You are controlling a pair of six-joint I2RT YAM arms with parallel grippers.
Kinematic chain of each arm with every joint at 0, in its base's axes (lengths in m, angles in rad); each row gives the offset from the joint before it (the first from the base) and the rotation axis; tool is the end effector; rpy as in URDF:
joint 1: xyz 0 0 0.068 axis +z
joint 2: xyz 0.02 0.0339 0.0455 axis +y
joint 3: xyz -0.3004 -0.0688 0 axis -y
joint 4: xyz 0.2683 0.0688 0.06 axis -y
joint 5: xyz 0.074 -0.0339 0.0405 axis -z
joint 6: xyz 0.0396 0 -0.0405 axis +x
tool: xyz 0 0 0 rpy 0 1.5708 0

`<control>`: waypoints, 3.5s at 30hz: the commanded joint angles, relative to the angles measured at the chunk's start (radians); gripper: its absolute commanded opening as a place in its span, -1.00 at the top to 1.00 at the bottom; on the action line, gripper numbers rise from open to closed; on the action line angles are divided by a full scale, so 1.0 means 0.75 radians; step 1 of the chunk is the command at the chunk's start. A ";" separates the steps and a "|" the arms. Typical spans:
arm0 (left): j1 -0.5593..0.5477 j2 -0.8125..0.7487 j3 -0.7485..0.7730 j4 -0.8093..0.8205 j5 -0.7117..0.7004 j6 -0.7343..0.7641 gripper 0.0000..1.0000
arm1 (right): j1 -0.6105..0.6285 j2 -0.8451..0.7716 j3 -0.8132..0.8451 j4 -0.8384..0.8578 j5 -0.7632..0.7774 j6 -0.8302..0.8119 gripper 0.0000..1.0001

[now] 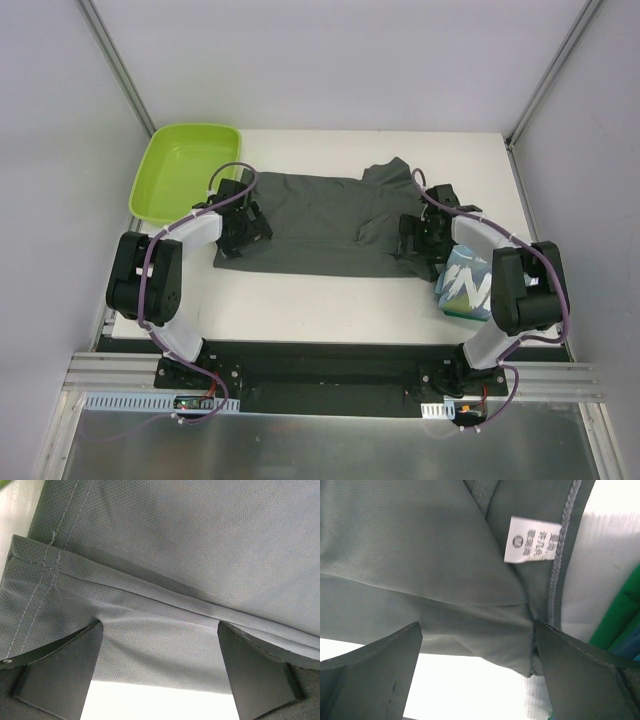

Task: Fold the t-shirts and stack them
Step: Grap the side of the flattened tshirt furthest away from the robot with both arms

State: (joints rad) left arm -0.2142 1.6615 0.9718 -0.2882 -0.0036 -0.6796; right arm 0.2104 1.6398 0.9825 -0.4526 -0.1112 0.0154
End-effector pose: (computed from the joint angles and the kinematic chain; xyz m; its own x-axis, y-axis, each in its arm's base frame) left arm 0.3477 -0.0755 0.1940 -0.7627 -0.4773 -0.4365 -0.3455 0.8712 -0.3489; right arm 0.3318 0.0753 0.1952 -0.8797 -0.1722 -0.4432 -0.2423 0.9644 0.1062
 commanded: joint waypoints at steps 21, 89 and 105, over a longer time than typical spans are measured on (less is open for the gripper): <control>0.020 -0.066 -0.115 -0.062 0.064 0.023 -0.98 | 0.347 0.121 0.099 0.041 0.013 -0.080 -0.93; -0.013 0.523 0.782 -0.579 -0.656 -0.137 -0.39 | 0.368 -0.632 -0.234 0.106 0.412 0.014 -0.93; -0.013 0.562 0.717 -0.595 -0.566 -0.157 0.64 | 0.347 -0.614 -0.216 0.143 0.451 -0.047 -0.93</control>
State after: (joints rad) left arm -0.2340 2.0758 1.5288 -0.6960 -0.4496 -0.7998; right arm 0.4793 1.1809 0.8036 -0.3885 0.1978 0.0216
